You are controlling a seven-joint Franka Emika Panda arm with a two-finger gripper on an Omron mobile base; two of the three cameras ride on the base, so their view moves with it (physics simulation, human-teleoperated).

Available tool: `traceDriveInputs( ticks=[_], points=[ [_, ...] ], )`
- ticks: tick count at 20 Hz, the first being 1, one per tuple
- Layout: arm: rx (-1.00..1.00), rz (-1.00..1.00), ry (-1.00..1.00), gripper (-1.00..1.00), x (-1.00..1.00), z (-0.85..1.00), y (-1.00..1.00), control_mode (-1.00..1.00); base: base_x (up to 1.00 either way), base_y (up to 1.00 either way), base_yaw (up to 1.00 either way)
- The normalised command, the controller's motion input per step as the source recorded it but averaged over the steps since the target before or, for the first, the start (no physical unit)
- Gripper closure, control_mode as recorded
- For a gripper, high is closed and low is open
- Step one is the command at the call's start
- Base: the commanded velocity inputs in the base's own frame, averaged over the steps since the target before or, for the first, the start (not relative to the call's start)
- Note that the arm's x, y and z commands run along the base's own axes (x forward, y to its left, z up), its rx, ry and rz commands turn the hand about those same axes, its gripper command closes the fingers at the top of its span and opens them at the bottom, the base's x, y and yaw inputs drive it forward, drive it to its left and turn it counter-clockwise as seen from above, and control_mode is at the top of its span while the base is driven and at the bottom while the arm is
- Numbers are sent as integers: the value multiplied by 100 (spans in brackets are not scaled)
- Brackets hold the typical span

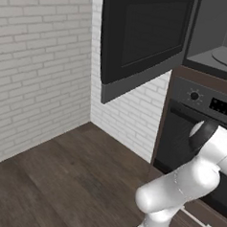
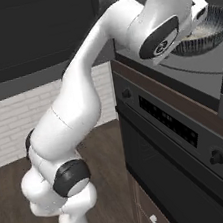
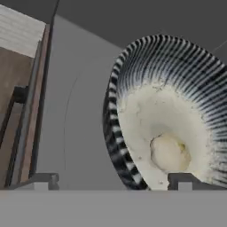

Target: Pick the garlic from the sink and place it in the bowl. Then pick the bowl and place it in the microwave. Then close the microwave door and press the start button.

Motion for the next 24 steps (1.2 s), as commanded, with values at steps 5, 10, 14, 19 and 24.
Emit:
traceDriveInputs(
  ticks=[5, 10, 14, 19, 24],
  points=[
    [-15, 1, -81, -100, -99, -97, 100, -100, 0, 0, 0],
    [-26, 0, -48, -100, -87, -22, 100, -100, 0, 0, 0],
    [-31, 0, -18, -100, -83, 0, 100, -100, 0, 0, 0],
    [-29, 0, -18, -100, -78, 0, 100, -100, 0, 0, 0],
    [-33, 0, -12, -100, -91, 0, 100, -100, 0, 0, 0]
  ],
)
